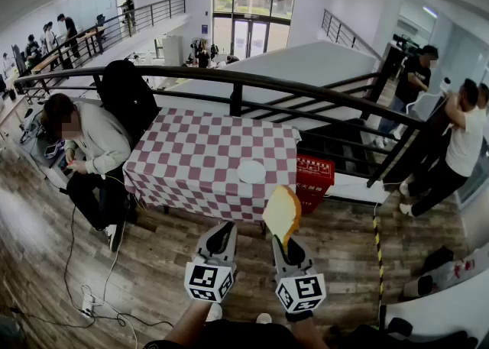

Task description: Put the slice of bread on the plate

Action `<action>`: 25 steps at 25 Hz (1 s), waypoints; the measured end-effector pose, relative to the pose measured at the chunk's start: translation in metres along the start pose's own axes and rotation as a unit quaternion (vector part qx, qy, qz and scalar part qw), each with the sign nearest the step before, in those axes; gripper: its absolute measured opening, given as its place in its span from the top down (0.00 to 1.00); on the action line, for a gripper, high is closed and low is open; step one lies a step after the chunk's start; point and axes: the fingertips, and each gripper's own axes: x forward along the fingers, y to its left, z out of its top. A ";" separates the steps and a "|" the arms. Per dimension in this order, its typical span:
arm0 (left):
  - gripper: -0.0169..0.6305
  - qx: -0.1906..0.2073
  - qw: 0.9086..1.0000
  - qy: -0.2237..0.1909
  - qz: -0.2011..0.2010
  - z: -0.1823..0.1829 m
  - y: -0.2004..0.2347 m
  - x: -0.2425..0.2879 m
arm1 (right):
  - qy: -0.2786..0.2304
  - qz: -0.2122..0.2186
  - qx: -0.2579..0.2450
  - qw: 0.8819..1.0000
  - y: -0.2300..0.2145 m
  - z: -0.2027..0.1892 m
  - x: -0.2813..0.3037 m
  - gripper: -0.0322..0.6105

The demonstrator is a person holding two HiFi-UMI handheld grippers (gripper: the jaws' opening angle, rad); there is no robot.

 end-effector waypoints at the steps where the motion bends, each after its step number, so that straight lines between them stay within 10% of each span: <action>1: 0.91 0.001 1.000 0.000 -0.003 0.001 0.003 0.000 | 0.002 -0.001 0.002 1.000 0.003 -0.001 0.003 0.80; 8: 0.91 -0.036 0.999 0.002 -0.028 0.012 0.033 -0.002 | 0.007 -0.013 0.022 1.000 0.027 -0.012 0.034 0.80; 15: 0.91 0.079 0.996 0.022 -0.044 0.004 0.060 -0.015 | 0.015 -0.013 0.019 1.000 0.064 -0.023 0.059 0.80; 25: 0.91 0.018 0.998 0.055 -0.037 -0.036 0.085 0.027 | 0.050 -0.034 0.033 0.998 0.029 -0.052 0.090 0.80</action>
